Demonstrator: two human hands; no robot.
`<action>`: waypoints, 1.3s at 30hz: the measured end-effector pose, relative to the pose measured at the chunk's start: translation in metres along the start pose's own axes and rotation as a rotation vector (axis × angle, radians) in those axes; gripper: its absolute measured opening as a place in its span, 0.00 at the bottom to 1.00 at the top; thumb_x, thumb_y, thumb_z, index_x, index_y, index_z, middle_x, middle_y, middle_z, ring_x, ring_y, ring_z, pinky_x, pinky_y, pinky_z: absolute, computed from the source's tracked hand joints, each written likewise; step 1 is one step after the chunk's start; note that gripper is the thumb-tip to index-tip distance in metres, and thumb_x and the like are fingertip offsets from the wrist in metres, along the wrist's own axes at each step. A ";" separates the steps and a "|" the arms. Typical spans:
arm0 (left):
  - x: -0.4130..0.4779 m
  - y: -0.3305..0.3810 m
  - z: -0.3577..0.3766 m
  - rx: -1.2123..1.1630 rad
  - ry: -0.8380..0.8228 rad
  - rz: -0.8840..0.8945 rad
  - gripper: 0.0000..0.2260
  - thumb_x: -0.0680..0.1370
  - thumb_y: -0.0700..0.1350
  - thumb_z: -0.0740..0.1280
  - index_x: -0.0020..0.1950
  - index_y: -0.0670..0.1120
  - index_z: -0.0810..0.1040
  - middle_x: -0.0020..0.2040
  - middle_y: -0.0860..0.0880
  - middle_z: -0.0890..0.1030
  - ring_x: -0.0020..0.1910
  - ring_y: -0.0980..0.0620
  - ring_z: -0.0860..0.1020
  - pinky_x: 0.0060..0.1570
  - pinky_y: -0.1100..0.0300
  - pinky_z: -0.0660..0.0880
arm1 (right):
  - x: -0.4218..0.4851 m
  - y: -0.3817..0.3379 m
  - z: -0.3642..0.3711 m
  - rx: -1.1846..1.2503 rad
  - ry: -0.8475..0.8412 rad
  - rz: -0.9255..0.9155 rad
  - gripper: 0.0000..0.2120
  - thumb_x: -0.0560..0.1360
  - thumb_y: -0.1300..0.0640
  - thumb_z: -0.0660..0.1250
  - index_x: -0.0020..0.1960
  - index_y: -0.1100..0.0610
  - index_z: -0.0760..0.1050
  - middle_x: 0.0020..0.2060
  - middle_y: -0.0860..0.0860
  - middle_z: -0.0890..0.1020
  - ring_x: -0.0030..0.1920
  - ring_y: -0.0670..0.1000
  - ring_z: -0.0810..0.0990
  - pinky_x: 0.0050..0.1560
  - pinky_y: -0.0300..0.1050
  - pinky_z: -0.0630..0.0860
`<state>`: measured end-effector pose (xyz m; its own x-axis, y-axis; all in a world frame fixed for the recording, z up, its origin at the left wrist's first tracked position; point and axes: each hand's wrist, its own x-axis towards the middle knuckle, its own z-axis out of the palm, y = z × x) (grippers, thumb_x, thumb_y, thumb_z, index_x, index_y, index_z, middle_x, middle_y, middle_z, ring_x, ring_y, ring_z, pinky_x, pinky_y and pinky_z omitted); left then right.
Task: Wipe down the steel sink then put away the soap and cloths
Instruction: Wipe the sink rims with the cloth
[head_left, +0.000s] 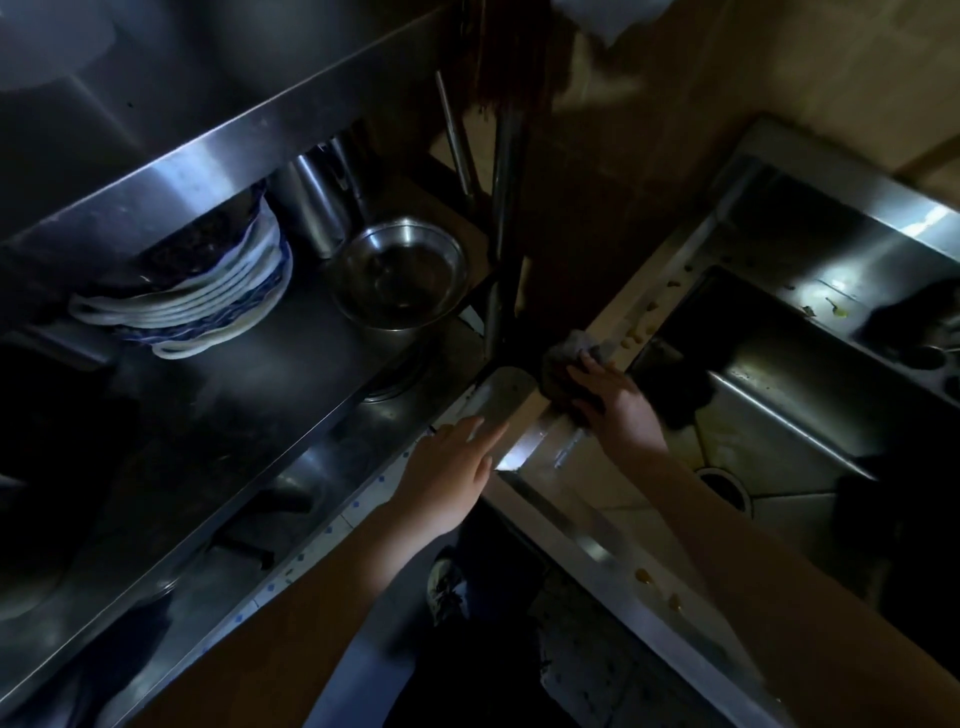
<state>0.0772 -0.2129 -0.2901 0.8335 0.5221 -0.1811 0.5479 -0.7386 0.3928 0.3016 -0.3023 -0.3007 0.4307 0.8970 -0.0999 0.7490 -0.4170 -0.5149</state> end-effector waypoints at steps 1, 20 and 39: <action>0.004 0.000 -0.001 -0.002 -0.002 0.010 0.22 0.81 0.47 0.56 0.74 0.55 0.58 0.72 0.47 0.65 0.63 0.47 0.72 0.57 0.52 0.73 | 0.006 0.003 -0.004 -0.018 0.032 0.018 0.23 0.77 0.59 0.65 0.71 0.53 0.69 0.73 0.51 0.66 0.75 0.54 0.62 0.73 0.47 0.60; 0.079 0.011 -0.006 0.135 -0.098 0.185 0.21 0.81 0.49 0.55 0.74 0.55 0.58 0.68 0.45 0.68 0.59 0.44 0.72 0.55 0.50 0.72 | 0.020 0.006 -0.011 0.049 0.181 0.179 0.24 0.75 0.65 0.65 0.70 0.54 0.70 0.73 0.51 0.67 0.70 0.58 0.68 0.67 0.48 0.67; 0.144 0.035 -0.009 0.189 -0.056 0.230 0.21 0.80 0.50 0.56 0.73 0.54 0.59 0.68 0.46 0.67 0.60 0.41 0.72 0.53 0.48 0.70 | 0.098 0.075 -0.050 -0.107 0.149 0.220 0.25 0.78 0.62 0.61 0.74 0.52 0.63 0.77 0.50 0.56 0.78 0.55 0.52 0.73 0.54 0.64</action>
<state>0.2157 -0.1596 -0.2940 0.9371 0.3113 -0.1580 0.3433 -0.9038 0.2556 0.4246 -0.2533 -0.3065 0.6521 0.7549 -0.0696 0.6745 -0.6196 -0.4013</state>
